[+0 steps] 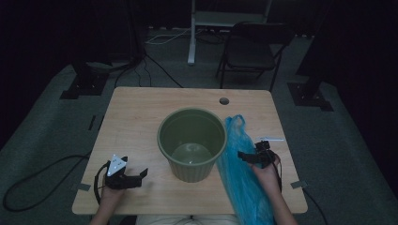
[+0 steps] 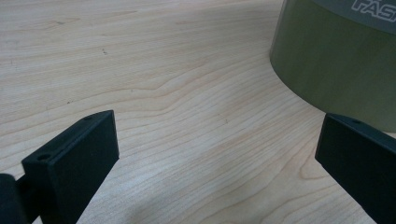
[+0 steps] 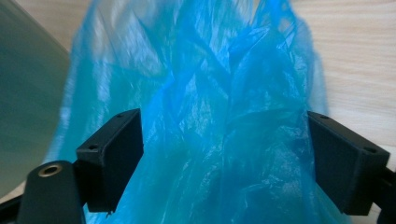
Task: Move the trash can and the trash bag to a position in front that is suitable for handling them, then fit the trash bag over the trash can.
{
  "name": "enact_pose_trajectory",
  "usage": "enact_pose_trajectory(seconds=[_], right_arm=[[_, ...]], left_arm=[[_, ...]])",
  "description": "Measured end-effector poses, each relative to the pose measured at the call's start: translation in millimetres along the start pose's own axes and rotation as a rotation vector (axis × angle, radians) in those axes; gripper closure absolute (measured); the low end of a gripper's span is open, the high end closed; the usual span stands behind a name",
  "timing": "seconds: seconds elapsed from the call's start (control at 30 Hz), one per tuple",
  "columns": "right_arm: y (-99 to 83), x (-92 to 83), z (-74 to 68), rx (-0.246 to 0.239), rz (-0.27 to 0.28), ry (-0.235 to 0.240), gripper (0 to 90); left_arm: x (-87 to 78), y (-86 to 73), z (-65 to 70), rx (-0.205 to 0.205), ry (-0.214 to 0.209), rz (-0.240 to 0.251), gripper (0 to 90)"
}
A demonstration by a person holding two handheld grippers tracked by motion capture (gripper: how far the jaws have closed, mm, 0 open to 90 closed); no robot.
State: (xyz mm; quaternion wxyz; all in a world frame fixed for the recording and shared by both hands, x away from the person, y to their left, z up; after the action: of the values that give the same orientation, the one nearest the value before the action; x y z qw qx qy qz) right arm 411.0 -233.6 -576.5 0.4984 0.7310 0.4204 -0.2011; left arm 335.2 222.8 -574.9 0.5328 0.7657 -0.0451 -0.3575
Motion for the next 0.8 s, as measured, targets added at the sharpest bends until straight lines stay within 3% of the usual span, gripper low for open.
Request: enact_pose_trajectory(seconds=[0.17, 0.3, 0.43, 0.5, 0.57, 0.7, 0.73, 0.8], right_arm=[[-5.2, 10.9, -5.2, -0.013, -0.016, -0.008, 15.9], [-13.7, 17.5, -16.7, -0.076, 0.020, -0.047, 15.3], [-19.6, 21.8, -21.8, -0.188, 0.031, -0.133, 15.7], [-21.6, 23.5, -26.1, -0.220, 0.044, -0.141, 21.4], [-21.2, 24.0, -30.5, -0.239, 0.046, -0.126, 35.7], [-18.9, 26.8, -38.0, -0.280, 0.066, -0.070, 81.4], [-18.1, 27.6, -38.0, -0.278, 0.067, -0.073, 88.5], [-15.4, 28.3, -36.3, -0.255, 0.066, -0.076, 89.8]], left_arm=[[0.1, 0.1, 0.1, 0.003, 0.000, 0.000, 0.1], [-0.3, 0.0, 0.5, 0.006, 0.003, 0.000, 0.1], [0.0, 0.1, 0.1, 0.000, 0.002, 0.002, 0.1], [-0.1, 0.2, -0.1, -0.002, 0.003, 0.004, 0.1], [-0.2, 0.0, 0.0, 0.003, 0.003, 0.001, 0.1], [-0.5, 0.2, 0.6, 0.009, 0.002, 0.001, 0.1], [-0.6, 0.2, 0.4, 0.007, 0.003, 0.003, 0.1], [-0.7, 0.1, -0.2, -0.003, 0.000, 0.005, 0.1]])
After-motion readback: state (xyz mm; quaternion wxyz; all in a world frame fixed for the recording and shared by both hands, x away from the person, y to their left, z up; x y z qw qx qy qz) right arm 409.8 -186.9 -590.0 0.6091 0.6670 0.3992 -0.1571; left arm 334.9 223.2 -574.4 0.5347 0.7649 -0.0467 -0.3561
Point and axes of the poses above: each handheld gripper's, and its own axes: x roughly forward along the jaws, y roughly out of its top, z roughly to its right, the point moved 7 cm from there along x, roughly forward along the jaws, and after that the axes turned 15 degrees about x, right-handed, at the moved point
